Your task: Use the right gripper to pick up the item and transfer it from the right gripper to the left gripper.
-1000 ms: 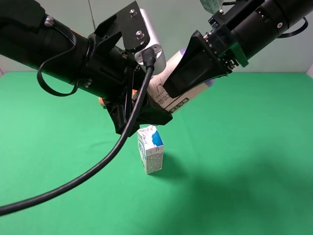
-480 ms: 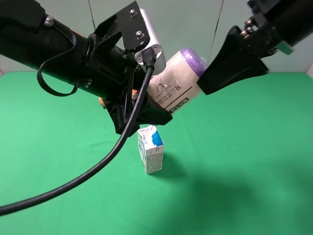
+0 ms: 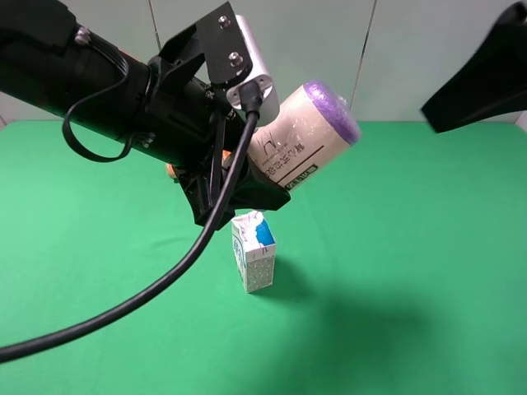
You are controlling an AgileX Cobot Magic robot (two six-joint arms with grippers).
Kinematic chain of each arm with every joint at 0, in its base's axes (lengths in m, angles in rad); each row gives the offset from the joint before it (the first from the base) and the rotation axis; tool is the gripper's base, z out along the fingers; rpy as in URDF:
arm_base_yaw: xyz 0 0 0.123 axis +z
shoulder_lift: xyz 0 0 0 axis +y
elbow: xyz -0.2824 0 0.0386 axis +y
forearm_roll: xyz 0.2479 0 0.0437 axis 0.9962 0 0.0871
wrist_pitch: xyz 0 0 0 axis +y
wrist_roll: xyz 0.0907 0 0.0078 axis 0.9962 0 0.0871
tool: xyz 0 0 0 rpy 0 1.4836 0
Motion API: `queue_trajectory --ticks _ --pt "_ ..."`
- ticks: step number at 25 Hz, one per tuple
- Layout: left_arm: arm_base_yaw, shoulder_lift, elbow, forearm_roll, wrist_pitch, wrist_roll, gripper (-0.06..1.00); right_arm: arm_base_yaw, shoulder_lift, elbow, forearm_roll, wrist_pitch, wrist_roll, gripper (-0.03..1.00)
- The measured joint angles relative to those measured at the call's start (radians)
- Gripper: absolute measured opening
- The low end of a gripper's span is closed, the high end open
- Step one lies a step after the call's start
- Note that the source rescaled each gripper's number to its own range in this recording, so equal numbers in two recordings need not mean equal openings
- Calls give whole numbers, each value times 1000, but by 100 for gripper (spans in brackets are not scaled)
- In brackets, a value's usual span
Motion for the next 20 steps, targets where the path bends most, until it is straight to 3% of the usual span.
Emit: queue_trajectory --ticks 9,14,20 --pt "0 0 0 0 0 0 0 0 -193 0 -202 1 183 100" --pt "0 0 0 0 0 0 0 0 -320 46 -214 1 197 100" --pt "0 0 0 0 0 0 0 0 -496 254 -214 3 200 100"
